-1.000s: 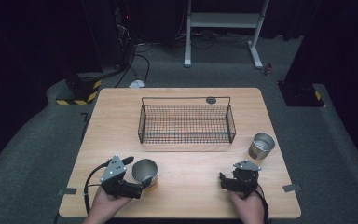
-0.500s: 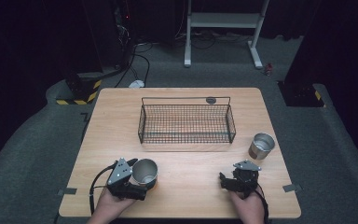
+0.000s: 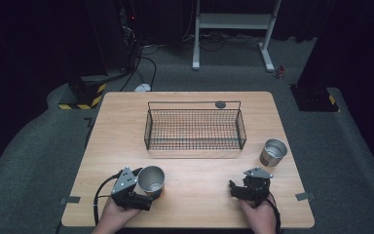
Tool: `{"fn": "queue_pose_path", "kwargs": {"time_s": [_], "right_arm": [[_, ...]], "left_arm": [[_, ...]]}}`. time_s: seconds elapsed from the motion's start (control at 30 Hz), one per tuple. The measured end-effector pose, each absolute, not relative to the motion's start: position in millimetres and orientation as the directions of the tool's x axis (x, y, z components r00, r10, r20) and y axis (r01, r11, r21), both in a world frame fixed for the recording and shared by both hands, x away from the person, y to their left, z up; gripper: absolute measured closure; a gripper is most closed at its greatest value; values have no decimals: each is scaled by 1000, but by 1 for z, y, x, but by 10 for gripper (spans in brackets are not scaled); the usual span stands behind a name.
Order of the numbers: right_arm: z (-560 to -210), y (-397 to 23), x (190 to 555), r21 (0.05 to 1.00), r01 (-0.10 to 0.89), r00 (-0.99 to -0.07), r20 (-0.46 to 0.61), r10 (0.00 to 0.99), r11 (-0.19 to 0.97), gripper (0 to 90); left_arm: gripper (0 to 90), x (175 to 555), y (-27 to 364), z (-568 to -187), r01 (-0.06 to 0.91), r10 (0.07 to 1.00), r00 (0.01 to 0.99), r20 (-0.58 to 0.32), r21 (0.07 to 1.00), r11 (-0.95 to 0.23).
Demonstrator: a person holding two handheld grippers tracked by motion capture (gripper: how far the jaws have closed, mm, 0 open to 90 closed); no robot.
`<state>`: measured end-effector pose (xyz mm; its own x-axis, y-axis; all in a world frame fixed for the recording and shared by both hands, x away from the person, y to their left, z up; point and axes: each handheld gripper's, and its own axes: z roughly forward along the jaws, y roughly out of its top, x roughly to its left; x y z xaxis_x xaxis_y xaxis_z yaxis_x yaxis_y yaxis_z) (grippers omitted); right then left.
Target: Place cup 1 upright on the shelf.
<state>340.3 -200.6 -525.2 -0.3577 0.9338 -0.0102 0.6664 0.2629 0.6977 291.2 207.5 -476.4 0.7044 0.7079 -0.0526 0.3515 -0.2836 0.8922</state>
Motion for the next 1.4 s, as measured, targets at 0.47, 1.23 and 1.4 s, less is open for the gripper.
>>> {"fn": "queue_pose_path", "kwargs": {"time_s": [0.47, 1.23, 1.4], "right_arm": [[-525, -201, 341, 699, 664, -363, -10, 932, 267, 95], [-525, -201, 340, 699, 664, -361, -12, 932, 266, 97], [-525, -201, 340, 699, 664, -361, -12, 932, 266, 98]], "left_arm": [[5, 291, 208, -477, 322, 710, 704, -19, 900, -296], [74, 292, 213, -473, 305, 698, 715, -45, 918, -253], [75, 290, 216, -470, 305, 706, 705, -63, 926, -222]]}}
